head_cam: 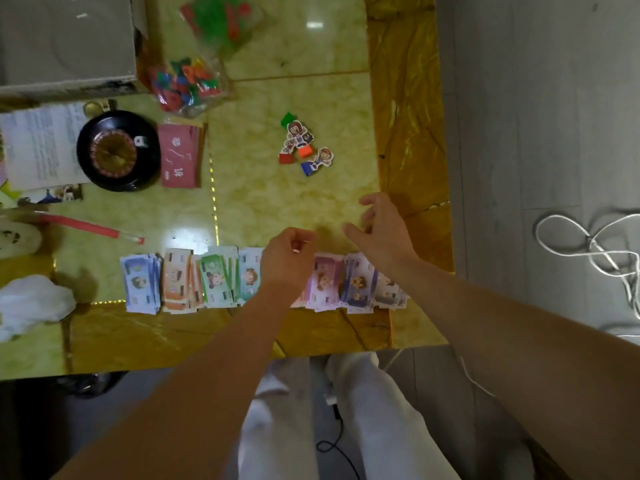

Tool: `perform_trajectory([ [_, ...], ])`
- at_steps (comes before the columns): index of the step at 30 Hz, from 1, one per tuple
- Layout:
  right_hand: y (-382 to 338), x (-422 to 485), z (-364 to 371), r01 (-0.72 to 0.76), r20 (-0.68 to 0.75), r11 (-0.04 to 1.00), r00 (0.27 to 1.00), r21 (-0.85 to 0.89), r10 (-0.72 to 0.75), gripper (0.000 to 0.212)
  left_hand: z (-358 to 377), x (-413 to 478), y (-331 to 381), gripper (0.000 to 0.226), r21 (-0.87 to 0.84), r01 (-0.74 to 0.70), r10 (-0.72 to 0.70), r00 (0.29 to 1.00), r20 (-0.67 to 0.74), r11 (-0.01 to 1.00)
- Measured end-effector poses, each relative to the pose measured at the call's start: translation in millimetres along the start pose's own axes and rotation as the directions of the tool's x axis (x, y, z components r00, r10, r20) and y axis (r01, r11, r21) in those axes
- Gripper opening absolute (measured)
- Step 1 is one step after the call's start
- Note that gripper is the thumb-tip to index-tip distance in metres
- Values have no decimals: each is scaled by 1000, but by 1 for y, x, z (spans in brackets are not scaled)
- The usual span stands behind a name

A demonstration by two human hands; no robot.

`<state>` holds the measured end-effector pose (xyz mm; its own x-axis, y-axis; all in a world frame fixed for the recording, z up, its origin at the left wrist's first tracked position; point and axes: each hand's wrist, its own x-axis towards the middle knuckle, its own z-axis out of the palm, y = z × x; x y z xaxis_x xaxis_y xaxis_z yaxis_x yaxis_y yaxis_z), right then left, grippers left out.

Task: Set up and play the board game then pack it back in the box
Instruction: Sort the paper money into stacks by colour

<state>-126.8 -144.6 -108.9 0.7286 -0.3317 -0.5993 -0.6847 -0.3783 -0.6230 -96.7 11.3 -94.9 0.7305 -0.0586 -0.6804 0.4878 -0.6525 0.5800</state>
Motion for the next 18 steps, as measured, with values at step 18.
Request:
perform_trajectory([
  [18, -103, 116, 56, 113, -99, 858, 978, -501, -186, 75, -74, 150, 76, 67, 308, -298, 230, 943, 240, 904],
])
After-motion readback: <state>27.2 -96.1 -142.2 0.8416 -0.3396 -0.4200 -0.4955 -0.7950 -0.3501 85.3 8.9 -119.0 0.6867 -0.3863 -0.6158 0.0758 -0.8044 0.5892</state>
